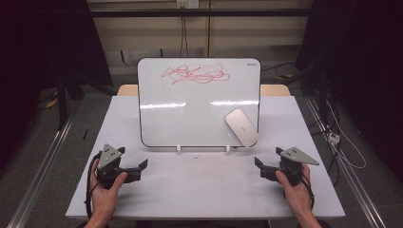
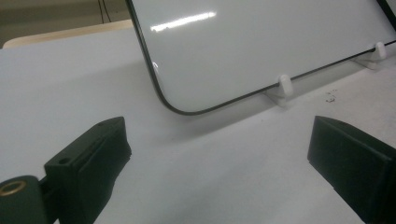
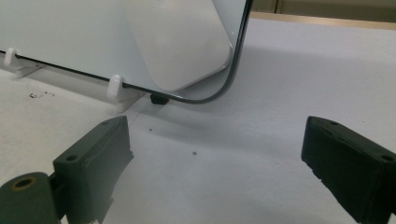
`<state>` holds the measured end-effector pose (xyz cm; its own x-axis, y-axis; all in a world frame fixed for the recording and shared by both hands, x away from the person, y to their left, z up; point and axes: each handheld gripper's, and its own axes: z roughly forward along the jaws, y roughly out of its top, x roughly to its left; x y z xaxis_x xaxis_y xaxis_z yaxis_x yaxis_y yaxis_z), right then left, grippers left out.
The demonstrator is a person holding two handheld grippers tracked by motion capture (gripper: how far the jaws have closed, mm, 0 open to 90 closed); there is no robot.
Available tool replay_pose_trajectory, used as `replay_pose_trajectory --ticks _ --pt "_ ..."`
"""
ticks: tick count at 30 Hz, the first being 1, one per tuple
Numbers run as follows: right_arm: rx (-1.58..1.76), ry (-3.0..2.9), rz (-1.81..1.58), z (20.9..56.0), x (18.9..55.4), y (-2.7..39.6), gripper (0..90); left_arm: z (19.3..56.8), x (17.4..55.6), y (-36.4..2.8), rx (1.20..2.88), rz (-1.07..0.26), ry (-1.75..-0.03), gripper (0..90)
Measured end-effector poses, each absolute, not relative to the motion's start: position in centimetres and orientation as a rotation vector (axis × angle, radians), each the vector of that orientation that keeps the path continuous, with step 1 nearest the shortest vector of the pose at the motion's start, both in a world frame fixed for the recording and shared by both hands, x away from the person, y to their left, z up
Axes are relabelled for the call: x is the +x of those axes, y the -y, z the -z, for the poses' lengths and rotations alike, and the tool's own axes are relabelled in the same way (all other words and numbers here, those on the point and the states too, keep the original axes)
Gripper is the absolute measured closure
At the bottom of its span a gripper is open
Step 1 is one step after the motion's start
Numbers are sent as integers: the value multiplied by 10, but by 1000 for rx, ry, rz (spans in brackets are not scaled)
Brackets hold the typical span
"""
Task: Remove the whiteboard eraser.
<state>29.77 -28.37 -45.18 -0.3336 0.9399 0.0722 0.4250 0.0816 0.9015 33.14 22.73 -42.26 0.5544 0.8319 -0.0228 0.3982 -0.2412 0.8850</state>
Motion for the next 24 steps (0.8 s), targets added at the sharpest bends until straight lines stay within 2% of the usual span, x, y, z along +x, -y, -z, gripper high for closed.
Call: replay_pose_trajectory --ticks 7,13,24 --pt "1352 -1833 -1213 452 299 281 78 423 330 -226 1866 -577 -994 53" --pt "1311 -1934 -1232 447 300 276 29 422 327 -227 1853 -586 -1005 53" --pt "1258 -1961 -1167 436 310 261 95 423 327 -226 1872 -582 -1004 52"
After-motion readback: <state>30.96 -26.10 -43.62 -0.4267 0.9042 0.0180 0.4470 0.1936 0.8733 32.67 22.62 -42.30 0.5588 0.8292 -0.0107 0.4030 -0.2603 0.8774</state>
